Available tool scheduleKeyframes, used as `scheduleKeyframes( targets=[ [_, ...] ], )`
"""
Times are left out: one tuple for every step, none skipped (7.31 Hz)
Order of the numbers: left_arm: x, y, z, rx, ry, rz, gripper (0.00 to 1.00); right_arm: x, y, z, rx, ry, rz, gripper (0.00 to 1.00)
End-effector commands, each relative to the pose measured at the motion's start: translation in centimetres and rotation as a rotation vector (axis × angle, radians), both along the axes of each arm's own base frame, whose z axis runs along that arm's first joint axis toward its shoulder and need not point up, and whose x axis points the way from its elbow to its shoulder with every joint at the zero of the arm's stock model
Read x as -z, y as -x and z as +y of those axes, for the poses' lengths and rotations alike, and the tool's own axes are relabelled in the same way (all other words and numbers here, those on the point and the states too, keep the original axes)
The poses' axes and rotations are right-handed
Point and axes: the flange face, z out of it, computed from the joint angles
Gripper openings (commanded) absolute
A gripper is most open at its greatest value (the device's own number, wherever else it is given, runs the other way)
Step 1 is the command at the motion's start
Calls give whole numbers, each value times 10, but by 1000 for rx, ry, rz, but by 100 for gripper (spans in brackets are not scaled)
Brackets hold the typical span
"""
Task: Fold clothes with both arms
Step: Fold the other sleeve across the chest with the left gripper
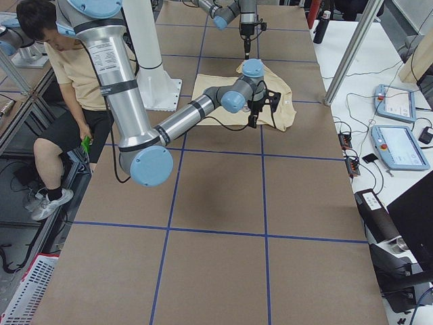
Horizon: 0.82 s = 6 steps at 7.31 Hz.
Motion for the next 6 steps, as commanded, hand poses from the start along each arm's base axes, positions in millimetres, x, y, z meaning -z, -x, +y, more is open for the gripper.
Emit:
scheduleKeyframes(
  targets=[
    [95, -62, -30, 62, 52, 17, 0, -63, -55, 12, 66, -47, 98, 100],
    [107, -62, -30, 81, 26, 36, 0, -75, -72, 13, 84, -70, 123, 99],
    [123, -80, -35, 96, 26, 22, 0, -77, -75, 13, 83, -68, 124, 100],
    [125, -109, -30, 101, 29, -5, 0, -77, -75, 13, 83, -68, 124, 99],
    [124, -122, -19, 99, 31, -6, 0, -77, -75, 13, 83, -68, 124, 99],
    [124, -132, -9, 111, 35, 0, 0, -76, -74, 13, 84, -69, 121, 100]
  ],
)
